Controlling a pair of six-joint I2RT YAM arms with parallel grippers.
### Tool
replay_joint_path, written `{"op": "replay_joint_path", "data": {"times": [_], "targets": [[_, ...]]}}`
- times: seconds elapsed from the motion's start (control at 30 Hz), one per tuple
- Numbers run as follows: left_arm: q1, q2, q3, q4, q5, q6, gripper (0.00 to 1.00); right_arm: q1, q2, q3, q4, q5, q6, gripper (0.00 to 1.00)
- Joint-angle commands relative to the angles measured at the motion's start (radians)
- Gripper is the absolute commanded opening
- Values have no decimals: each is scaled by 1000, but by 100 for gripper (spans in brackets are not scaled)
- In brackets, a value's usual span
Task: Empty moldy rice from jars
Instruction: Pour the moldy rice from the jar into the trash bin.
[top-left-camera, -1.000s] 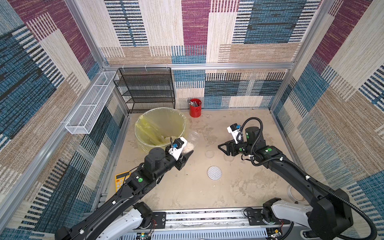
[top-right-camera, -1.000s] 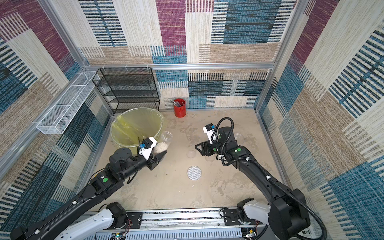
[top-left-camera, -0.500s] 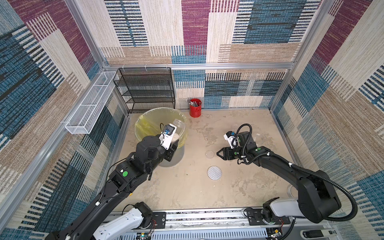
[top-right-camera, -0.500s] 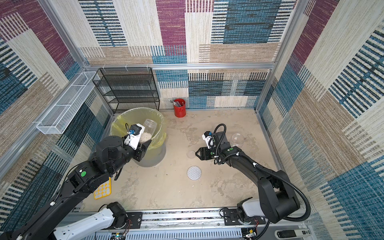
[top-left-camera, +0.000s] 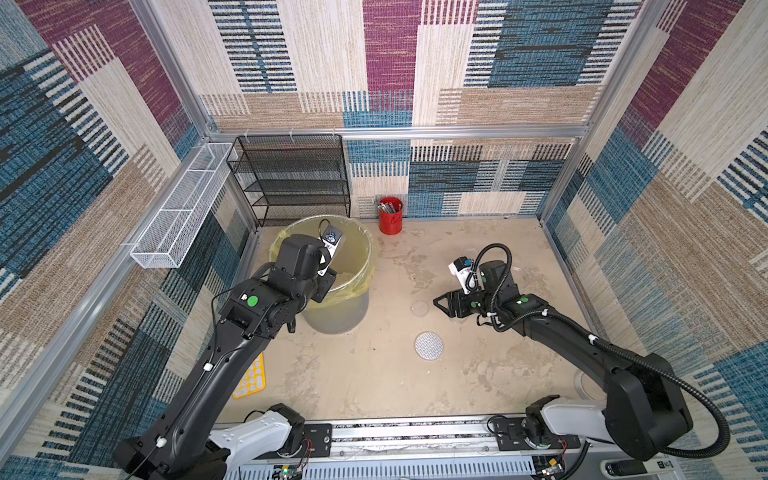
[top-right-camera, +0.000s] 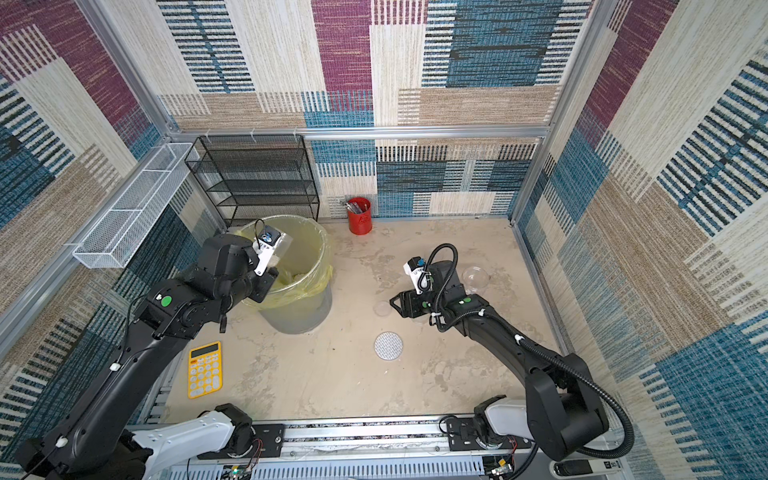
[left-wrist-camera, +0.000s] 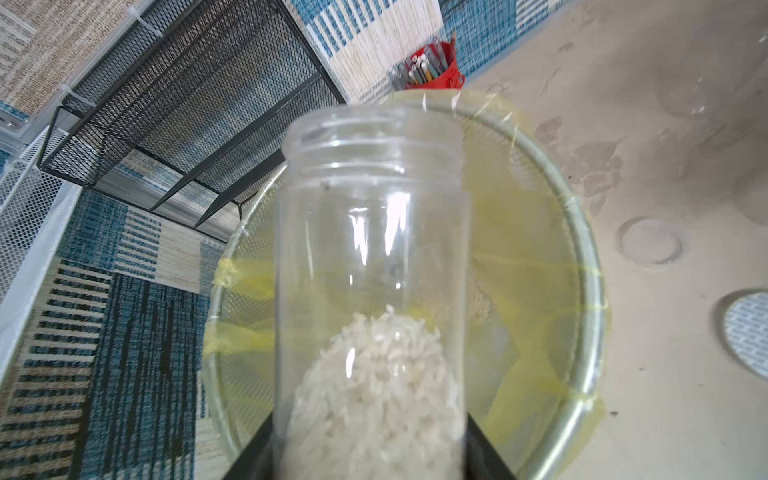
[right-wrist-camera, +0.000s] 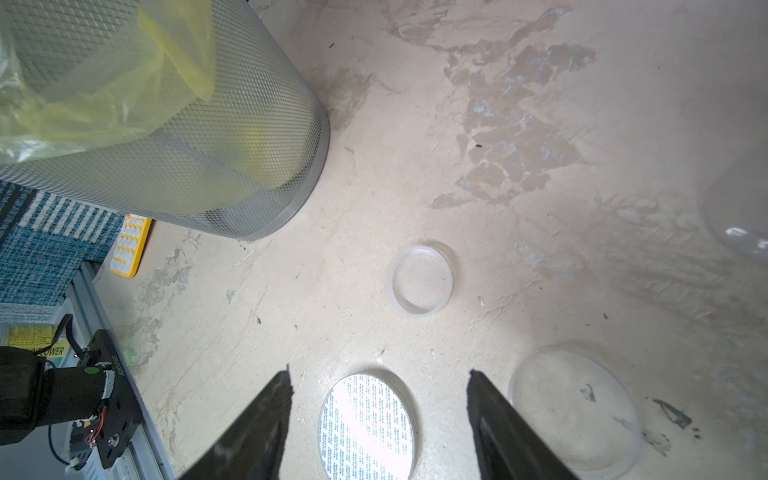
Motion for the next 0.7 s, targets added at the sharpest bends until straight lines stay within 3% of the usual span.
{"op": "replay_joint_path", "data": {"times": [0.0,0.17,0.43,0.67], "targets": [[17,55,71,-84,-62,84,0,1,-19,-11,58,-5,-21,68],[24,158,110,-157,-173,191,0,1,-32,-46,88,-1,-38,69],[46,222,120,-221,-187,276,0,1,-27,-53,107,-13,-37,69],[51,296,120,-222,-278,347,0,1,-69,-67,120,-6,-43,69]]}}
